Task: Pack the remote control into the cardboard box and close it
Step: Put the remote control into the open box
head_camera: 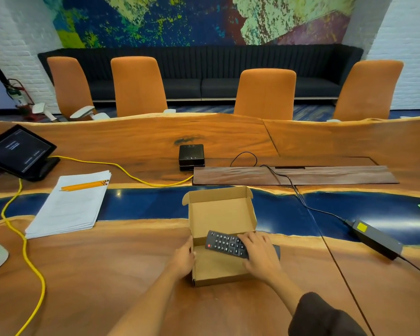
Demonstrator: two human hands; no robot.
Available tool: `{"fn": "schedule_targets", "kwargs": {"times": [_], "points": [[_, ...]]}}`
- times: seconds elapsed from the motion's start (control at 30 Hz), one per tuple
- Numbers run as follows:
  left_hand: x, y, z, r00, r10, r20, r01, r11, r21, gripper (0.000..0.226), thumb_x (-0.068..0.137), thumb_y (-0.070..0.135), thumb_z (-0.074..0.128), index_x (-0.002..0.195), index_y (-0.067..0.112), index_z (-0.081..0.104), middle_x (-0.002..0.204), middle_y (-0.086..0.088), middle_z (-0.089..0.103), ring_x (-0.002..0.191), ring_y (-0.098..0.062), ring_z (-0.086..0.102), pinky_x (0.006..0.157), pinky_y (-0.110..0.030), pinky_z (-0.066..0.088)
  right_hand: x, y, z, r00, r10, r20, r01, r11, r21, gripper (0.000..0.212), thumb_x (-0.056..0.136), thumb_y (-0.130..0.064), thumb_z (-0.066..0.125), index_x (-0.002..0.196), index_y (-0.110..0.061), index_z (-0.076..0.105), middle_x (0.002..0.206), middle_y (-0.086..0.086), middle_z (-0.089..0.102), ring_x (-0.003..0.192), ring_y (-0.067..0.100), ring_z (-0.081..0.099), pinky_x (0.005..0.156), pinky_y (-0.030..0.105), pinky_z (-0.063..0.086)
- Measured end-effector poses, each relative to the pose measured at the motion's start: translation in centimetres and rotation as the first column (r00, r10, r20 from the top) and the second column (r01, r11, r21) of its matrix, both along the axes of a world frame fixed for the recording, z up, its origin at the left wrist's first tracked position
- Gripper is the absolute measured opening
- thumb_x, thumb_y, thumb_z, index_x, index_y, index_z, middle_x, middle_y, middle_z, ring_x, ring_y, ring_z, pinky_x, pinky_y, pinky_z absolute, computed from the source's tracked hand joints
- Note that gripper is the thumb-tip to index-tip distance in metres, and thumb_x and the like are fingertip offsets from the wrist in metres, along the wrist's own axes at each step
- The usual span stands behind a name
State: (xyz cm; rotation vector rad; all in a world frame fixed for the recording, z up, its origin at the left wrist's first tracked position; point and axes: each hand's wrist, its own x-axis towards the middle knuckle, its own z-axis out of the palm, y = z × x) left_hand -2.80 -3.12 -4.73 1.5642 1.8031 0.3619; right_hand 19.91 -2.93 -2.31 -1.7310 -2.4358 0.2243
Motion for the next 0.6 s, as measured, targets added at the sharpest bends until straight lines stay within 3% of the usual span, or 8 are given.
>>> {"fn": "schedule_targets", "kwargs": {"times": [0.2, 0.6], "points": [[-0.5, -0.3, -0.3, 1.000, 0.008, 0.002, -0.008, 0.999, -0.035, 0.055, 0.100, 0.022, 0.034, 0.151, 0.028, 0.015, 0.145, -0.001, 0.047, 0.130, -0.022, 0.046, 0.104, -0.037, 0.042, -1.8, 0.0, -0.7, 0.987, 0.139, 0.085, -0.134, 0.989, -0.064, 0.060, 0.083, -0.008, 0.050, 0.140, -0.019, 0.034, 0.138, 0.001, 0.045, 0.124, 0.020, 0.040, 0.106, 0.031, 0.029], [-0.8, -0.9, -0.3, 1.000, 0.012, 0.014, -0.011, 0.998, -0.067, 0.057, 0.100, 0.026, 0.033, 0.151, 0.025, 0.010, 0.145, -0.003, 0.047, 0.130, -0.021, 0.046, 0.104, -0.035, 0.040, -3.1, -0.1, -1.7, 0.975, 0.201, 0.089, -0.186, 0.970, -0.154, 0.057, 0.084, -0.005, 0.053, 0.138, -0.018, 0.038, 0.139, 0.002, 0.046, 0.125, 0.020, 0.041, 0.108, 0.031, 0.029]]}}
